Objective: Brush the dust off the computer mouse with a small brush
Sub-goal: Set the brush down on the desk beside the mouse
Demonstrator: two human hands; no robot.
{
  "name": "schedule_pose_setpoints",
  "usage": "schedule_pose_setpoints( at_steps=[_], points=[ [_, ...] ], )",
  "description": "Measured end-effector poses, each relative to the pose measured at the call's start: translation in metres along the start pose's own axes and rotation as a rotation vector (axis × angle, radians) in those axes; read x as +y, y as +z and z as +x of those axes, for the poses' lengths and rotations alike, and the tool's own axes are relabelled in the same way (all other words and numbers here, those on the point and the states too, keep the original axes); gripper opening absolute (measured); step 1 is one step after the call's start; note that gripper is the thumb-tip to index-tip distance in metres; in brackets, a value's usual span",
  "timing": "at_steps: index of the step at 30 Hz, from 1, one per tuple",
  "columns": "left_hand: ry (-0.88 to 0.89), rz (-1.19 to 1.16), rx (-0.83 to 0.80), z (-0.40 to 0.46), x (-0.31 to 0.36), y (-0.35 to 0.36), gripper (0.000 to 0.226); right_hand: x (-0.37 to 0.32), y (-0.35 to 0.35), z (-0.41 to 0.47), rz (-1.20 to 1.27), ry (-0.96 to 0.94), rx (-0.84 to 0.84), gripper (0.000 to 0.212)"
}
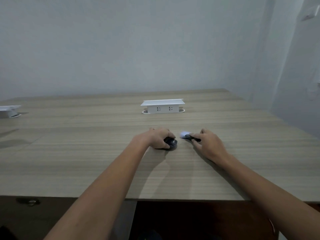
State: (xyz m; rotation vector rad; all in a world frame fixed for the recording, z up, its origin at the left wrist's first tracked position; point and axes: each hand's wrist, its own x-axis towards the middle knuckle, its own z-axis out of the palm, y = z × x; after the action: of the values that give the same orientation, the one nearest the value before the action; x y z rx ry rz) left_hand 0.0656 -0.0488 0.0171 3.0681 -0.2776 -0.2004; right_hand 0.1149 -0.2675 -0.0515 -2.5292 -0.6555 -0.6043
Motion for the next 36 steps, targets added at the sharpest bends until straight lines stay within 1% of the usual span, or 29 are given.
schedule_pose_setpoints(
  at_steps=[3, 5, 8, 12, 14, 17, 21, 25, 28, 32, 36],
  points=[
    [0.036, 0.007, -0.011, -0.004, 0.001, -0.003, 0.055, 0.001, 0.001, -0.001, -0.009, -0.023, 0.003, 0.035],
    [0.035, -0.065, 0.026, -0.009, -0.003, 0.000, 0.057, 0.002, 0.001, -0.001, -0.011, -0.033, -0.007, 0.036],
    [-0.046, -0.246, 0.203, -0.016, -0.002, 0.015, 0.068, 0.002, 0.000, -0.001, 0.019, -0.033, -0.012, 0.034],
    [-0.300, -0.407, 0.510, -0.015, 0.017, 0.038, 0.073, 0.002, 0.001, 0.000, 0.030, -0.018, -0.025, 0.031],
    [-0.394, -0.450, 0.572, -0.011, 0.027, 0.046, 0.077, 0.001, 0.001, 0.000, 0.032, -0.014, -0.029, 0.030],
    [-0.471, -0.468, 0.598, -0.005, 0.040, 0.055, 0.075, -0.001, 0.000, 0.000, 0.050, -0.002, -0.027, 0.029],
    [-0.531, -0.465, 0.627, 0.002, 0.048, 0.063, 0.050, 0.000, -0.003, 0.001, 0.099, 0.032, -0.043, 0.031],
    [-0.503, -0.512, 0.662, 0.002, 0.046, 0.066, 0.033, 0.001, -0.005, 0.002, 0.103, 0.024, -0.065, 0.036],
    [-0.441, -0.567, 0.646, 0.001, 0.040, 0.064, 0.025, 0.003, -0.004, 0.002, 0.101, 0.029, -0.052, 0.036],
    [-0.336, -0.602, 0.559, -0.004, 0.025, 0.061, 0.042, 0.005, -0.005, 0.003, 0.128, 0.028, -0.046, 0.036],
    [-0.185, -0.610, 0.456, -0.012, 0.006, 0.058, 0.048, 0.013, -0.006, 0.004, 0.176, 0.080, -0.057, 0.036]
  ],
)
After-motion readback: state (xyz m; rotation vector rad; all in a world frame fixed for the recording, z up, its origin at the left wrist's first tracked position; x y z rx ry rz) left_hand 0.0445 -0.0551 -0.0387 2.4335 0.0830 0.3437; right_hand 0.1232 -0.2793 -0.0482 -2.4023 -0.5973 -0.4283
